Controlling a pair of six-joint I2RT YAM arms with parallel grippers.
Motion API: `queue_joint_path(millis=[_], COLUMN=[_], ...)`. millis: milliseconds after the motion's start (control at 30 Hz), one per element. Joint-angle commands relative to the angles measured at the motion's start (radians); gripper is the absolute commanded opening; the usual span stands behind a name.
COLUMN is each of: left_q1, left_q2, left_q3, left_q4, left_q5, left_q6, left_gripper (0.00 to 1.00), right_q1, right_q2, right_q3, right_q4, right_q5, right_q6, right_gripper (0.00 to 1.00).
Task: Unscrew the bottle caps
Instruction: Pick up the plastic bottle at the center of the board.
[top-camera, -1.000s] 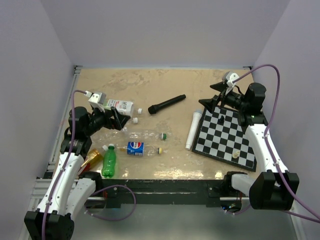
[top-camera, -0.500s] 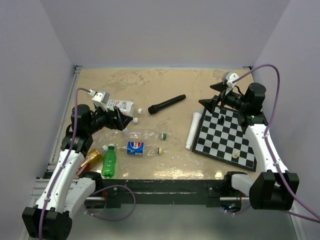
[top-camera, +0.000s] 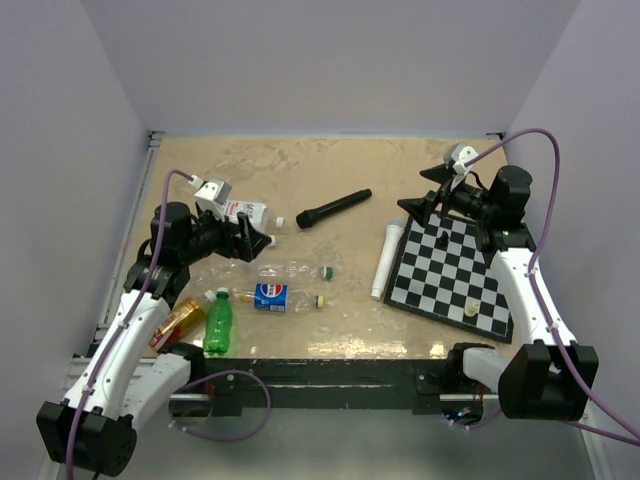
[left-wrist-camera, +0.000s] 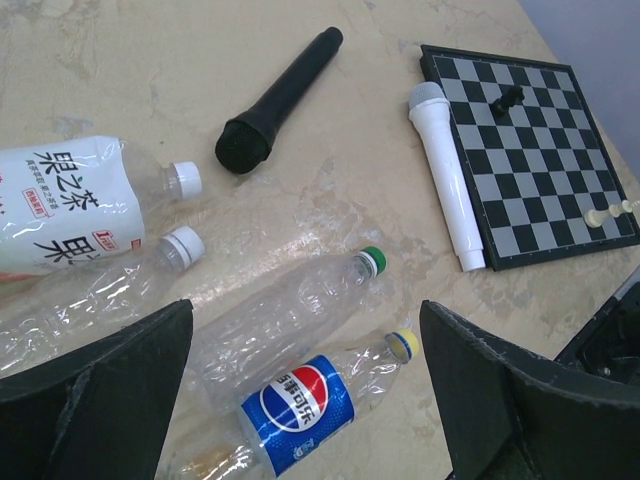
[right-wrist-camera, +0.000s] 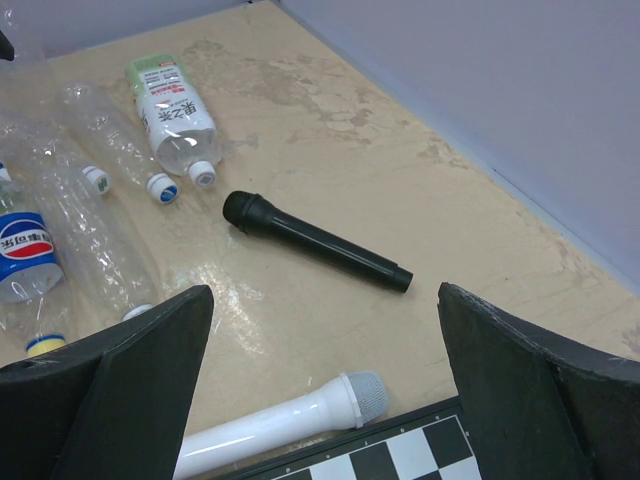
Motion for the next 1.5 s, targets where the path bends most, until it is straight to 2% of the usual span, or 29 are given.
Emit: queue_joint_path(millis=[0,700,1267,1467], left_q1=[-0.041,-0.168,-0.395,-0.443], left_q2=[0.019,0.11,0.257,0.294], left_q3=[0.066,0.168,0.278,0.29], left_q4=[-0.046,-0.184,-0.333,-0.365], left_q5=[-0.067,-0.208,-0.441,-0.463], left_q6=[0.043,0.091,0.118,0.125], left_gripper=[1.0,1.0,1.0,1.0], right_q1=[-0.002,-0.002,-0.001,-0.002], right_q2=[-0.002,0.001,0.007,0.009], right_q3=[0.012,0.01,0.012,0.012], right_q4=[0.006,0.005,-0.001,-0.003], right_q5=[-0.034,-0.037,-0.037,-0.04], right_q6=[-0.011,-0.017,-0.026,-0.029], right_gripper=[0.98,0.98,0.98,0.98])
